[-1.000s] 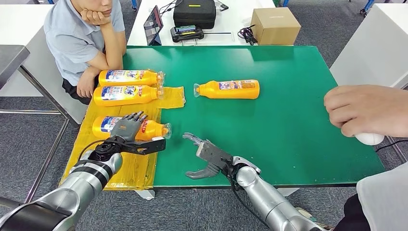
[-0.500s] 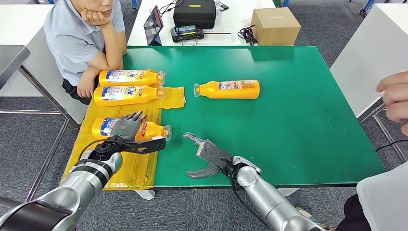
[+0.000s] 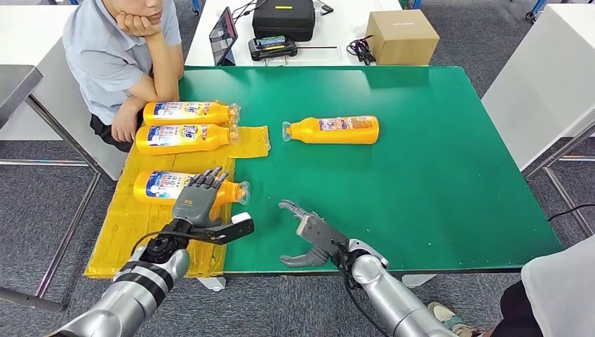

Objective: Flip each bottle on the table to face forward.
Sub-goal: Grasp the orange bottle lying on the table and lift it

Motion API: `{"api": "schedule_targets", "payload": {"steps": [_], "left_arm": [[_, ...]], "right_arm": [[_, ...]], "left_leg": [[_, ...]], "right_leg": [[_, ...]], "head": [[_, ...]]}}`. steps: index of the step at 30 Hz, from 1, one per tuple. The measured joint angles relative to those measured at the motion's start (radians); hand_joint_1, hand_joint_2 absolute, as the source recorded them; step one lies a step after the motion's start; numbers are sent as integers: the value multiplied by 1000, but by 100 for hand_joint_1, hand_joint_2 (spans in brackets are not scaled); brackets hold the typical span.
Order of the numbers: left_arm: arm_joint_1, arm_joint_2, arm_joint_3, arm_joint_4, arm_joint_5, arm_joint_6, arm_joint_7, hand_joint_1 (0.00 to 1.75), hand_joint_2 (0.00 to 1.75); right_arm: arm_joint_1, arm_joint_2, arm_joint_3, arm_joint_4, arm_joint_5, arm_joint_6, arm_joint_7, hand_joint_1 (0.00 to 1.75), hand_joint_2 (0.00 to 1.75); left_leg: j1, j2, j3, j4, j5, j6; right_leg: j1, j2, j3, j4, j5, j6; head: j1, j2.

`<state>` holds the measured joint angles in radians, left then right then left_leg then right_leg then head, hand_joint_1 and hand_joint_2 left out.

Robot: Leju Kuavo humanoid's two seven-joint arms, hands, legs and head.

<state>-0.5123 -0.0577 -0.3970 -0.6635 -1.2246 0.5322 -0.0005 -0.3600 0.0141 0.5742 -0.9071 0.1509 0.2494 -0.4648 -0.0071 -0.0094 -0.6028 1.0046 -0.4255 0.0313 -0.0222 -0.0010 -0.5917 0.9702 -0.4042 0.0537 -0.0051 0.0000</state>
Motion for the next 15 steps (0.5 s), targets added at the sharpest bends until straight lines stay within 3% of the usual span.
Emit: {"api": "schedule_targets", "payload": {"steps": [4, 13, 15], "left_arm": [[64, 8, -4, -78, 0, 72, 0, 0, 175], [183, 25, -5, -253, 14, 136, -27, 0, 175], [227, 27, 0, -322, 12, 158, -58, 0, 175]], "right_arm": [[14, -6, -8, -12, 3, -7, 0, 0, 175], [61, -14, -33, -66, -3, -56, -26, 0, 175], [89, -10, -57, -108, -15, -96, -43, 0, 87]], "left_leg": [[0, 0, 0, 0, 0, 0], [0, 0, -1, 0, 0, 0], [0, 0, -1, 0, 0, 0]], "right_leg": [[0, 0, 0, 0, 0, 0], [0, 0, 0, 0, 0, 0], [0, 0, -1, 0, 0, 0]], "head": [[0, 0], [0, 0], [0, 0]]}}
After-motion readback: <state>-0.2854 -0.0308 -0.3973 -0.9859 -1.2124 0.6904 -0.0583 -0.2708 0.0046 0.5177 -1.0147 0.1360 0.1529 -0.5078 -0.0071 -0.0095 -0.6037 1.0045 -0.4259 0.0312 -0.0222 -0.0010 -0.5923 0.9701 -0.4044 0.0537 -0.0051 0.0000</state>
